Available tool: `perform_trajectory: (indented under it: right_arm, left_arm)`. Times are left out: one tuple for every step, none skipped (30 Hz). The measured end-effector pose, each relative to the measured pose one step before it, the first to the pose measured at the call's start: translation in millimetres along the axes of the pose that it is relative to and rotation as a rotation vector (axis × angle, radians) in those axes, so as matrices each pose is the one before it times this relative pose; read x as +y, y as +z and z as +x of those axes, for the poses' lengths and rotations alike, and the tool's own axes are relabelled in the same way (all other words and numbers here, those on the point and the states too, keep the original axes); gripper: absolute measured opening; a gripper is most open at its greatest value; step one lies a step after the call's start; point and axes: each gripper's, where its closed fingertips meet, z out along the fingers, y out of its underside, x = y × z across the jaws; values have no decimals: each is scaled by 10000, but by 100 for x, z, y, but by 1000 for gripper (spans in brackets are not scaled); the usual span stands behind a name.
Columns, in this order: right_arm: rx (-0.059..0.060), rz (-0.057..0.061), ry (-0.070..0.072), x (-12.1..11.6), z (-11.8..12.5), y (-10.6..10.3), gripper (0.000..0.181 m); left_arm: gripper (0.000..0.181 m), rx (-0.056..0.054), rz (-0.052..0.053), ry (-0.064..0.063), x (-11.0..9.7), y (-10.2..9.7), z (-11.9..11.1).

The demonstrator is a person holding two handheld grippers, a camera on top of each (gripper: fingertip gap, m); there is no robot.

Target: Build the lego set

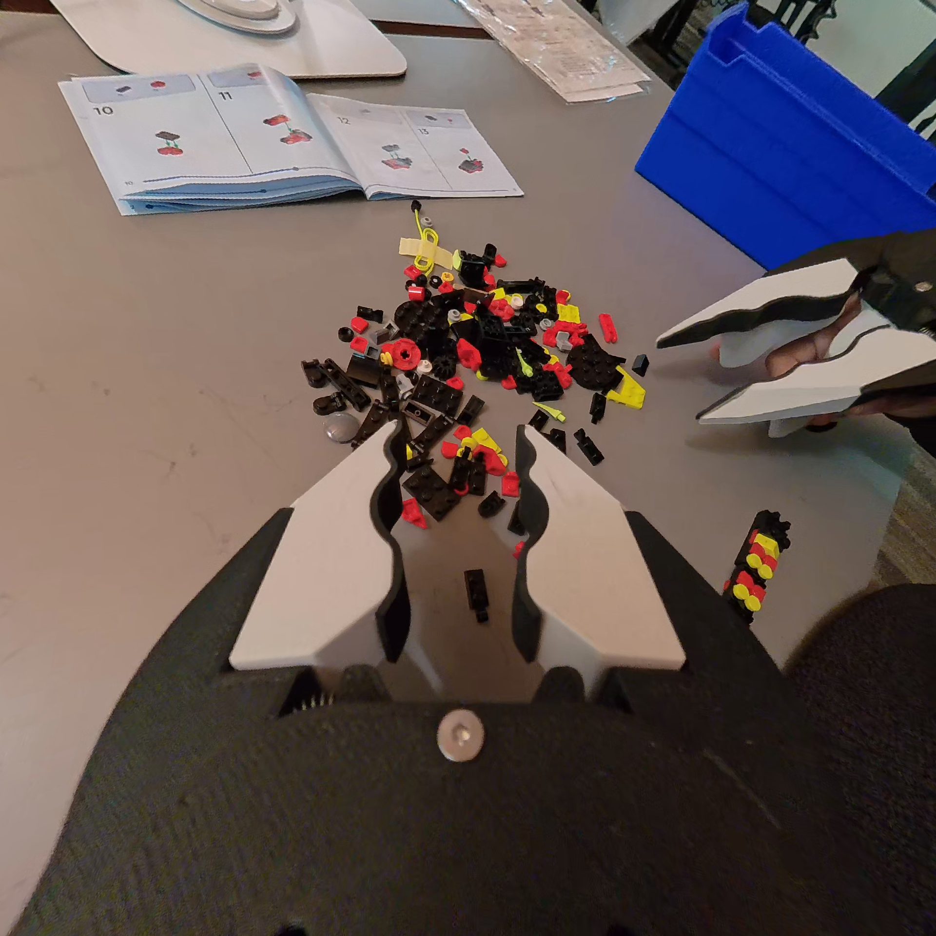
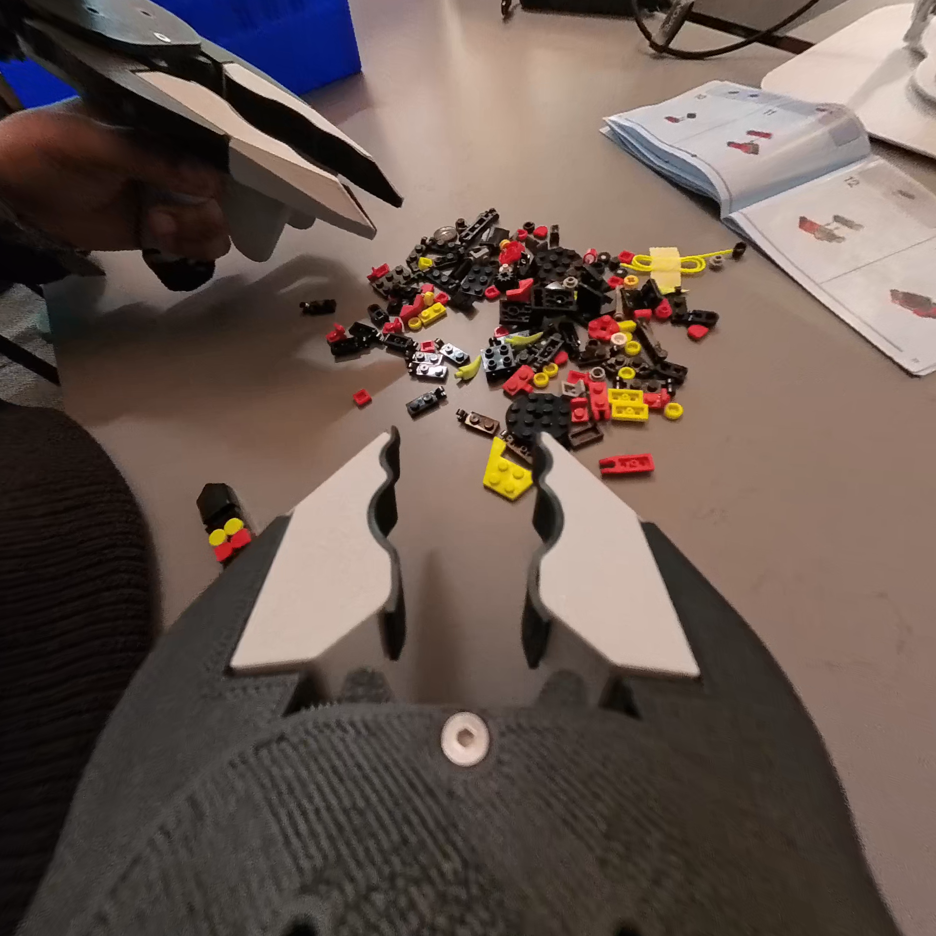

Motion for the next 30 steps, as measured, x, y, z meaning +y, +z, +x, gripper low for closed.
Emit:
perform_trajectory:
  right_arm:
    - [84,-69,-41,117,117,80,52]
    - [102,-83,-48,145,159,88,52]
    - [118,-87,-46,148,179,107,52]
    - [122,-92,-34,158,204,108,52]
    - [112,-101,-15,182,197,134,51]
    - [84,-105,-1,190,156,124,51]
    - [52,-89,6,149,104,126,51]
    - [37,-54,15,92,84,123,51]
    - [32,-20,19,19,62,116,51]
    - [43,-5,18,-23,75,137,50]
    - [71,-14,20,-35,130,163,50]
    - [90,-46,22,-12,150,187,49]
    - [79,-71,21,34,143,203,49]
    - [64,-102,23,97,121,185,48]
    - [57,-132,26,164,111,160,48]
    - [59,-125,16,172,114,105,48]
    - [75,-94,0,141,160,76,48]
    - [79,-57,8,85,182,40,47]
    - [54,-25,37,21,145,38,47]
    - [14,-4,56,-20,97,34,47]
    - [2,9,54,-58,67,52,46]
    - [9,16,30,-80,72,57,46]
    - [9,23,-3,-105,53,54,46]
    - [-4,31,-25,-133,26,82,45]
    - [-26,39,-40,-160,-27,95,44]
    - [-38,36,-44,-167,-53,108,43]
    - [-36,14,-42,-135,-74,142,42]
    - [-35,-14,-44,-99,-71,159,41]
    - [-29,-39,-48,-58,-71,182,41]
    - [-11,-58,-48,-25,-44,175,40]
  left_arm:
    - [41,-2,-4,-13,12,10,-20]
    - [41,2,-13,-18,22,25,-17]
    - [41,9,-15,-24,23,20,-12]
    - [41,15,-13,-22,27,17,6]
    - [41,14,-9,-17,6,9,6]
    - [41,13,-7,-3,16,-3,7]
    - [41,-11,-14,44,13,-5,7]
    - [41,-47,-23,118,34,-2,6]
    - [41,-70,-20,162,16,4,19]
    - [41,-56,-18,170,29,20,45]
    - [41,-30,-31,146,57,42,87]
    - [41,-5,-42,108,72,62,99]
    - [41,18,-44,58,74,60,94]
    - [41,36,-37,3,65,65,83]
    - [41,55,-24,-31,50,38,70]
    - [41,44,-10,-46,15,19,33]
    - [41,26,0,-43,9,4,-10]
    - [41,12,3,-33,-9,-2,-22]
    - [41,5,-2,-27,7,2,-28]
    - [41,9,-3,-20,2,3,-6]
    - [41,10,-3,-16,11,11,-1]
    - [41,12,-7,-12,20,14,18]
    - [41,11,-13,-9,16,26,11]
    - [41,8,-13,-2,19,28,11]
    - [41,3,-17,5,26,32,18]
    - [41,2,-14,5,22,30,8]
    - [41,6,-6,3,11,2,26]
    - [41,7,-4,3,10,13,12]
    - [41,1,-8,2,12,-2,9]
    - [41,0,-2,2,0,-14,4]
